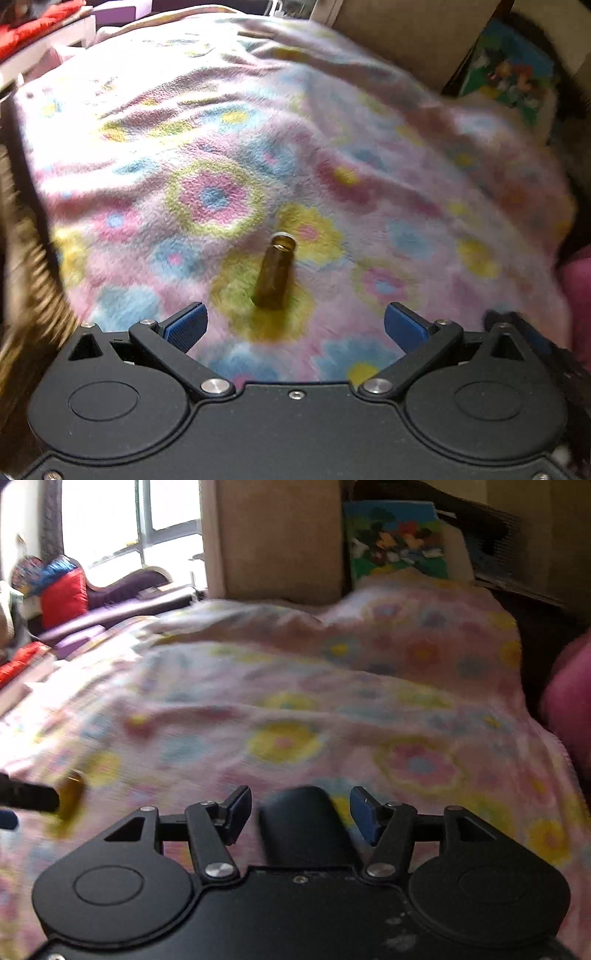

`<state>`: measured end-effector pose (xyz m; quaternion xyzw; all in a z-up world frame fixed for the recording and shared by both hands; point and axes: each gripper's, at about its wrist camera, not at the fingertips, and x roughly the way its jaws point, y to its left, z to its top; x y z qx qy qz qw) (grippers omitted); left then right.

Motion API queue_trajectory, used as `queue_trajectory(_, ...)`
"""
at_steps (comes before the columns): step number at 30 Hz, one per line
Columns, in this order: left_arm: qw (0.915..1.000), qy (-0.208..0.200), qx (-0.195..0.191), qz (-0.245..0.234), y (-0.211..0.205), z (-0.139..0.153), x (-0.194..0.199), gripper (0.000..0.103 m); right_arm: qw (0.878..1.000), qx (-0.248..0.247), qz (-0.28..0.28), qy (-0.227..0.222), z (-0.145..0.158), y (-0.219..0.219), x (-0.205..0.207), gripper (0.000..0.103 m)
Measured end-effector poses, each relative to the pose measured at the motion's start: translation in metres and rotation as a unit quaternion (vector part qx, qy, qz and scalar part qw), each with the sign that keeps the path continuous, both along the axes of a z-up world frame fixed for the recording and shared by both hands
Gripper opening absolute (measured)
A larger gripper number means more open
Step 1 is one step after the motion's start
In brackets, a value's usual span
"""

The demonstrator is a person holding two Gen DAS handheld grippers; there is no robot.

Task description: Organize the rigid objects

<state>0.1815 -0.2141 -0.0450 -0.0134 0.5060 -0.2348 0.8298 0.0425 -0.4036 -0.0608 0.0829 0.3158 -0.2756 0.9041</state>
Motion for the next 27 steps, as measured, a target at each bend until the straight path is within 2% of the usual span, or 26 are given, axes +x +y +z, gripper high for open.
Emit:
queue_trajectory(2,0.9993,-0.006,0.029,-0.021,-0.015,-0.011,0.005,0.099,1.0,-0.001,-0.008,0.002,-0.016,-0.005,0.001,0.061)
queue_trajectory(3,0.9987,-0.012,0.039,-0.029,-0.021,-0.014,0.005,0.099,1.0,-0.025,-0.004,-0.015,-0.022,-0.003,-0.003,0.062)
queue_trajectory(5,0.997,-0.034,0.062,-0.033,-0.028,-0.018,0.005,0.099,0.999,-0.044,-0.003,-0.019,-0.027,0.004,-0.004,0.059)
queue_trajectory(8,0.9936,-0.066,0.079,-0.047,-0.038,-0.02,0.004,0.099,0.999,-0.026,-0.007,-0.043,-0.029,0.0,-0.012,0.057)
queue_trajectory(11,0.9919,-0.089,0.065,-0.063,-0.04,-0.021,0.0,0.088,0.998,-0.006,-0.008,-0.061,-0.029,-0.006,-0.018,0.056)
queue_trajectory(14,0.9902,-0.097,0.059,-0.081,-0.042,-0.018,-0.004,0.068,0.998,-0.016,-0.009,-0.056,-0.031,-0.003,-0.01,0.056)
queue_trajectory(15,0.9898,-0.095,0.056,-0.09,-0.043,-0.015,-0.006,0.056,0.998,-0.016,-0.009,-0.057,-0.031,-0.002,-0.011,0.056)
queue_trajectory(17,0.9903,-0.083,0.048,-0.101,-0.046,-0.01,-0.009,0.045,0.998,-0.014,-0.009,-0.058,-0.03,-0.002,-0.011,0.056)
queue_trajectory(23,0.9878,-0.072,0.06,-0.124,-0.048,-0.009,-0.028,0.033,0.999,-0.022,-0.009,-0.045,-0.028,0.001,-0.007,0.056)
queue_trajectory(27,0.989,-0.055,0.055,-0.126,-0.038,-0.006,-0.041,0.032,0.999,-0.034,-0.009,-0.028,-0.027,0.005,-0.002,0.056)
